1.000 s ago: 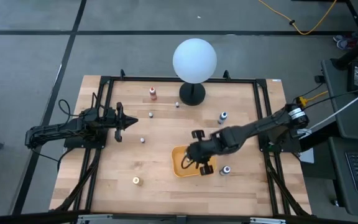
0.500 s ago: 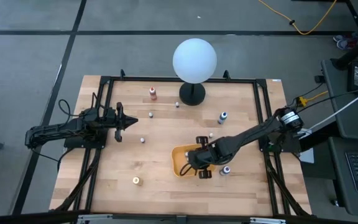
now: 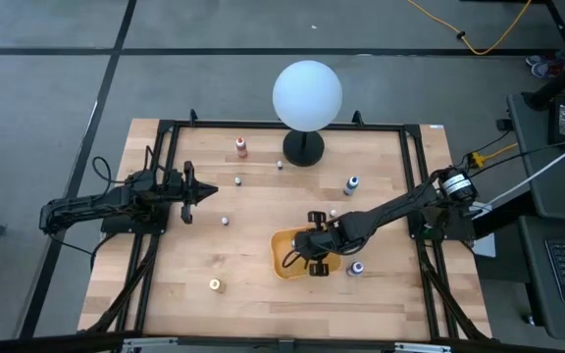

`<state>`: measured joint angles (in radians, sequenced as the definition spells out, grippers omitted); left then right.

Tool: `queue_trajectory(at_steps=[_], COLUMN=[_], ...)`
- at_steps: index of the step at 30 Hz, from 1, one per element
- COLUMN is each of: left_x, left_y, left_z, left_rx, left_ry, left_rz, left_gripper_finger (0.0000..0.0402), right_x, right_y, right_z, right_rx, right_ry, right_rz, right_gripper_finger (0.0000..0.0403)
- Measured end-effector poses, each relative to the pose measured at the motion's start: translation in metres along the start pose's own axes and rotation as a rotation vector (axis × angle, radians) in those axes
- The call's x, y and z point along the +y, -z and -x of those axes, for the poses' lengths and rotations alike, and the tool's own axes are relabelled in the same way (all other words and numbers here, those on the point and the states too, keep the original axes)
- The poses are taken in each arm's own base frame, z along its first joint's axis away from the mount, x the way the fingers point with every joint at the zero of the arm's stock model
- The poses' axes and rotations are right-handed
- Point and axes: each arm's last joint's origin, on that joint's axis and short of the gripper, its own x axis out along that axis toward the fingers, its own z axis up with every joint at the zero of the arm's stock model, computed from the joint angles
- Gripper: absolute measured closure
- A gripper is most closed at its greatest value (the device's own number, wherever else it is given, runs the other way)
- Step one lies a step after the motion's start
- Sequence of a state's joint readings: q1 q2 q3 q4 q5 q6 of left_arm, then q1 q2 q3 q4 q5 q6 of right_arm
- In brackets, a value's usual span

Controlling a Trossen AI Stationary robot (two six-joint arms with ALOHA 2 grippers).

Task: Pick & Place food coloring
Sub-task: Put the small red food coloring bottle into the yellow bin

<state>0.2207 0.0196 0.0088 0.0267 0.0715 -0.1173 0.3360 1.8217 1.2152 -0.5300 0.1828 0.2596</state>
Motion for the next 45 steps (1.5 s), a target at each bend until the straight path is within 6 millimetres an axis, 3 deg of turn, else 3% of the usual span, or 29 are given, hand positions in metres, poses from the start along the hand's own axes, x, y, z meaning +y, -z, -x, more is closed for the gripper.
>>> queue_trajectory(at_steps=[12, 45], left_x=[0.0, 0.0], left_y=[0.0, 0.0], left_z=[0.0, 0.0], left_rx=[0.0, 0.0], left_ry=[0.0, 0.0], left_rz=[0.0, 0.0], left_gripper_finger=[0.0391, 0.0389], right_x=[0.003, 0.001], right_y=[0.003, 0.013], right_z=[-0.015, -0.023], right_rx=[0.03, 0.03], right_ry=[-0.001, -0.012], right_rz=[-0.021, -0.023], right_gripper_finger=[0.0334, 0.0312])
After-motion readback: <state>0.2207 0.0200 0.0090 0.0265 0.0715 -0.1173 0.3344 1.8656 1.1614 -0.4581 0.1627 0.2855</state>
